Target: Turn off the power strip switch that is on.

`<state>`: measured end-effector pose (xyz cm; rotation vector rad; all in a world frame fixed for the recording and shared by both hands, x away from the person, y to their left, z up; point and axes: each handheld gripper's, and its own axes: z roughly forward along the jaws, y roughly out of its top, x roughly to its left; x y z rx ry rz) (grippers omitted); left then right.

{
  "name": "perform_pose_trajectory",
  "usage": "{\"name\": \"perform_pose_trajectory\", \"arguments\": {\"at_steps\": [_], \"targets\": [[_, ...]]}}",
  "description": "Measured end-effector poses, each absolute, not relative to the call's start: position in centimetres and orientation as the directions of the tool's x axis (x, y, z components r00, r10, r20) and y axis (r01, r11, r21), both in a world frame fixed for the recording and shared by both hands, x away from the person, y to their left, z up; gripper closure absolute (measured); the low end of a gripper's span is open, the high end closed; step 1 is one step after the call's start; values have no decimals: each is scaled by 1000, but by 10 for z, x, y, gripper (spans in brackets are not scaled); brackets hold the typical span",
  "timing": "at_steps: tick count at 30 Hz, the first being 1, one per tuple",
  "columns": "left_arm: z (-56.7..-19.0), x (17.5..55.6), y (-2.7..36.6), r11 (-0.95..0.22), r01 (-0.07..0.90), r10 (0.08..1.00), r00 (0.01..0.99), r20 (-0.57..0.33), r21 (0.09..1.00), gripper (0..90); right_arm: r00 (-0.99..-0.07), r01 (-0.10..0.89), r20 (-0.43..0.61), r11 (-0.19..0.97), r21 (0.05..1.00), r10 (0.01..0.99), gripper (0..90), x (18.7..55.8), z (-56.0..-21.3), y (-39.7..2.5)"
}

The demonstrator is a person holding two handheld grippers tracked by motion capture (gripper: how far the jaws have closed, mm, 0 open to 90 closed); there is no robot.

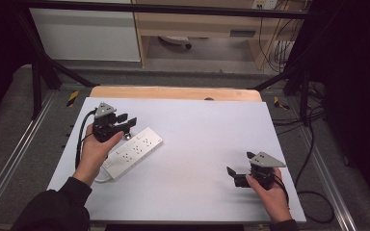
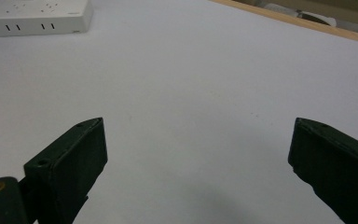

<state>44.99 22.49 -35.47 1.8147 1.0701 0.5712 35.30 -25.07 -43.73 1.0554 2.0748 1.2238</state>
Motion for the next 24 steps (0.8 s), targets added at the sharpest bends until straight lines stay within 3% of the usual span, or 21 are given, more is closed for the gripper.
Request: {"name": "perform_pose_trajectory", "arguments": {"at_steps": [10, 24], "targets": [[-372, 457, 225, -194, 469, 843, 529, -98, 862, 802, -574, 367, -38, 298, 881, 818, 49, 353, -438, -250], [-388, 463, 225, -222, 499, 835, 541, -101, 838, 895, -576, 367, -36, 297, 882, 817, 49, 353, -438, -250]]}}
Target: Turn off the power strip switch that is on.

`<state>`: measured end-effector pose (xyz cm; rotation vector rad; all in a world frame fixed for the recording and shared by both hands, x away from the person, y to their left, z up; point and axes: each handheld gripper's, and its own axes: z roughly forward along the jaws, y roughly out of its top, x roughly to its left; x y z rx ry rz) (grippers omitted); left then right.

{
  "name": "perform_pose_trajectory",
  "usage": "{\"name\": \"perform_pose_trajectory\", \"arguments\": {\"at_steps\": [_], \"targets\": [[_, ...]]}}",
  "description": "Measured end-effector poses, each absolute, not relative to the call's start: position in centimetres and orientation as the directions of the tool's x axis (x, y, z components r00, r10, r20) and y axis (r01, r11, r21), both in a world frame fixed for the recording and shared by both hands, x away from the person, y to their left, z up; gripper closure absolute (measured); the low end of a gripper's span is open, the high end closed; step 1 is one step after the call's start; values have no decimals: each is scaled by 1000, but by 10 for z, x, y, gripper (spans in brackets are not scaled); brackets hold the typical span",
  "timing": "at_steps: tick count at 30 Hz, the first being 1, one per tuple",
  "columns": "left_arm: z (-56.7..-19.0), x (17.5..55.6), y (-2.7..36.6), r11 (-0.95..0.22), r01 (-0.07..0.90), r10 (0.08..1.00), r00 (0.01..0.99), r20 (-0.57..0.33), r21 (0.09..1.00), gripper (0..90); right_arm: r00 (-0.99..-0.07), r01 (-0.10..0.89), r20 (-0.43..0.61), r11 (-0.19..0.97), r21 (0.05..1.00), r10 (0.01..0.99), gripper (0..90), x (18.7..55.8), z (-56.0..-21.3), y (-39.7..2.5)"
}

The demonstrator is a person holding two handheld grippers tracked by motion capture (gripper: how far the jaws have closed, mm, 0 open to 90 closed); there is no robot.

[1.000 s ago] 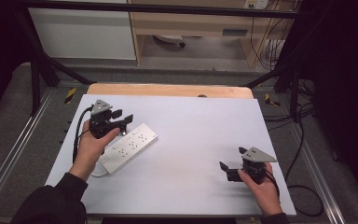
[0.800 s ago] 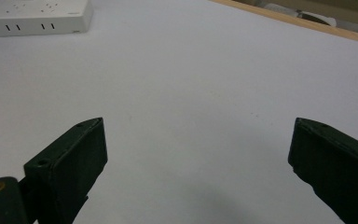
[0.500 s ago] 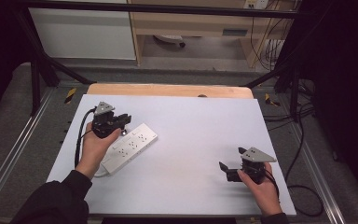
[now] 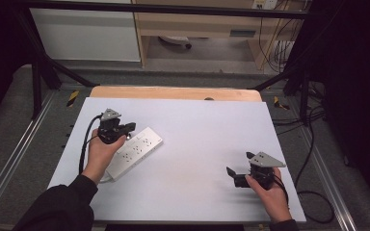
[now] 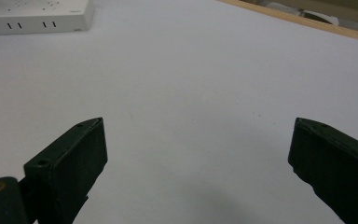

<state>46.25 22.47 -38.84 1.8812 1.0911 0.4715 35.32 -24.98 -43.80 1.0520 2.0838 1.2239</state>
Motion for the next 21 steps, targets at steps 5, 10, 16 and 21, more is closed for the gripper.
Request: {"name": "perform_pose_trajectory", "arguments": {"at_steps": [5, 10, 16, 21], "targets": [[-396, 465, 227, -212, 524, 839, 530, -121, 825, 897, -576, 369, -34, 297, 881, 817, 49, 353, -438, -249], [-402, 465, 228, -200, 543, 841, 523, -141, 816, 898, -577, 366, -35, 296, 882, 816, 49, 353, -438, -250], [-406, 467, 229, -208, 564, 844, 516, -145, 799, 898, -577, 369, -33, 296, 881, 816, 48, 353, -438, -249], [-410, 468, 229, -213, 574, 844, 515, -147, 791, 899, -576, 369, -33, 296, 881, 817, 49, 353, -438, -249]]}}
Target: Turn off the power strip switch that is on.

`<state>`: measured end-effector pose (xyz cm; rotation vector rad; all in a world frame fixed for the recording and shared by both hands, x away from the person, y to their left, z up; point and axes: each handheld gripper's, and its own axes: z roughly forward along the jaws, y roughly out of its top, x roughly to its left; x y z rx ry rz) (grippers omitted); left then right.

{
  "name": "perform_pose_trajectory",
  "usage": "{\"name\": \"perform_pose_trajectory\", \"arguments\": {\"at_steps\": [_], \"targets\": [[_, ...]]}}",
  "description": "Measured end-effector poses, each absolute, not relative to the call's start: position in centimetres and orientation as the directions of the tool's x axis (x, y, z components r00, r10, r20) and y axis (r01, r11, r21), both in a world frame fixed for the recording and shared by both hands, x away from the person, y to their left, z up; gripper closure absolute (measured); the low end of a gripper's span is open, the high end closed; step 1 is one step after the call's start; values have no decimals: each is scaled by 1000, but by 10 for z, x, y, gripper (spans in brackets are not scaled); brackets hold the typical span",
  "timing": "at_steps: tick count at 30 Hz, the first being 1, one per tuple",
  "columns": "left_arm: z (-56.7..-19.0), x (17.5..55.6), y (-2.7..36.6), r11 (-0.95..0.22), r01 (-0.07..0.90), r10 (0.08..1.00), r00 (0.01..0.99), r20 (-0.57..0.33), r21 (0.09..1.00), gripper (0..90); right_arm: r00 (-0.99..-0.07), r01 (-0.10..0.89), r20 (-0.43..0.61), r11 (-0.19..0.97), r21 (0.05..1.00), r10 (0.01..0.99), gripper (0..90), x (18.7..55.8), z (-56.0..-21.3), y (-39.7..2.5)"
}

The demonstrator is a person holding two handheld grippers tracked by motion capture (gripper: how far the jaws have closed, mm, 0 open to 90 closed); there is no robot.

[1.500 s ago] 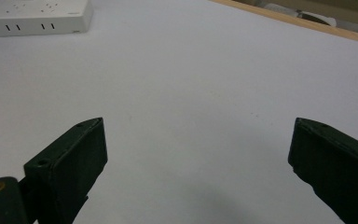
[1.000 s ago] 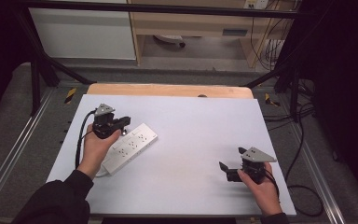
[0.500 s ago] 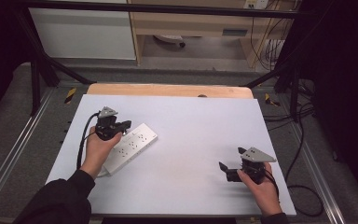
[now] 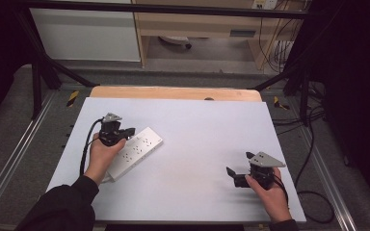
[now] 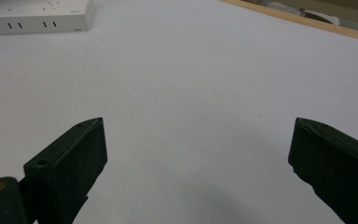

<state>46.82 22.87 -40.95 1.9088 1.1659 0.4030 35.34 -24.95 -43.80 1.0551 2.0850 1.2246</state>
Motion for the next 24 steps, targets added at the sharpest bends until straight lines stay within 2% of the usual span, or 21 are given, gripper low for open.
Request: {"name": "perform_pose_trajectory", "arguments": {"at_steps": [24], "targets": [[-426, 467, 232, -207, 609, 851, 498, -166, 765, 899, -578, 366, -33, 295, 883, 815, 48, 353, -438, -250]]}}
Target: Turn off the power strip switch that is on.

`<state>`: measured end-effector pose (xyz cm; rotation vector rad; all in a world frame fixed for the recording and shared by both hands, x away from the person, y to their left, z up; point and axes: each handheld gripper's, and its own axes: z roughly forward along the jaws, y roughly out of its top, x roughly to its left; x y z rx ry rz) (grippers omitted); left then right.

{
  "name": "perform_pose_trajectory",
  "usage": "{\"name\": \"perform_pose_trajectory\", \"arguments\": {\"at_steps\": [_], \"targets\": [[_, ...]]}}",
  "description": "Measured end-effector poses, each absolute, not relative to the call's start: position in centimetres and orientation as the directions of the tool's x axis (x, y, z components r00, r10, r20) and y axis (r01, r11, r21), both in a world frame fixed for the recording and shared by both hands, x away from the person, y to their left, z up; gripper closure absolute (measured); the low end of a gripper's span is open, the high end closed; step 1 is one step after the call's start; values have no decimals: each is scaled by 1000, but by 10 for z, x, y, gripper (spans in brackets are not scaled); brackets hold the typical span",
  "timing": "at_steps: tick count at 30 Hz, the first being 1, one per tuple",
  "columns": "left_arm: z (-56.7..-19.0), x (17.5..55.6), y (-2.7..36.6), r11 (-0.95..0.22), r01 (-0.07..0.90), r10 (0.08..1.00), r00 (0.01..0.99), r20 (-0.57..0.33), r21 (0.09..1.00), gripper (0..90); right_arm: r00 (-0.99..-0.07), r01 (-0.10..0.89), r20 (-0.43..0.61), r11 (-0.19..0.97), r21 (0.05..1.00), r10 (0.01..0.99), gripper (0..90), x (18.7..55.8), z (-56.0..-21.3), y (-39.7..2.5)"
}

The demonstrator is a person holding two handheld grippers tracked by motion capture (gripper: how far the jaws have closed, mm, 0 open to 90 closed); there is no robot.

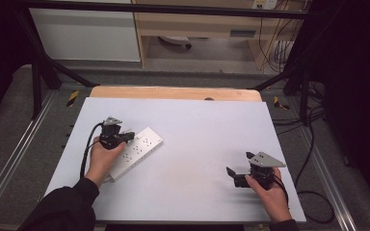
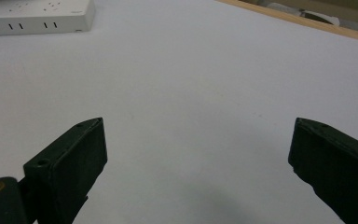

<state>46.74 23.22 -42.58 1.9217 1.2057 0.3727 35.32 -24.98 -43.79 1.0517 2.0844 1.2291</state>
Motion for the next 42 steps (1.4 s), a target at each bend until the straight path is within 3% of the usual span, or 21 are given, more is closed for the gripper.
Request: {"name": "perform_pose_trajectory", "arguments": {"at_steps": [42], "targets": [[-429, 462, 230, -249, 608, 841, 522, -143, 754, 900, -580, 370, -34, 300, 879, 814, 48, 353, -438, -249]]}}
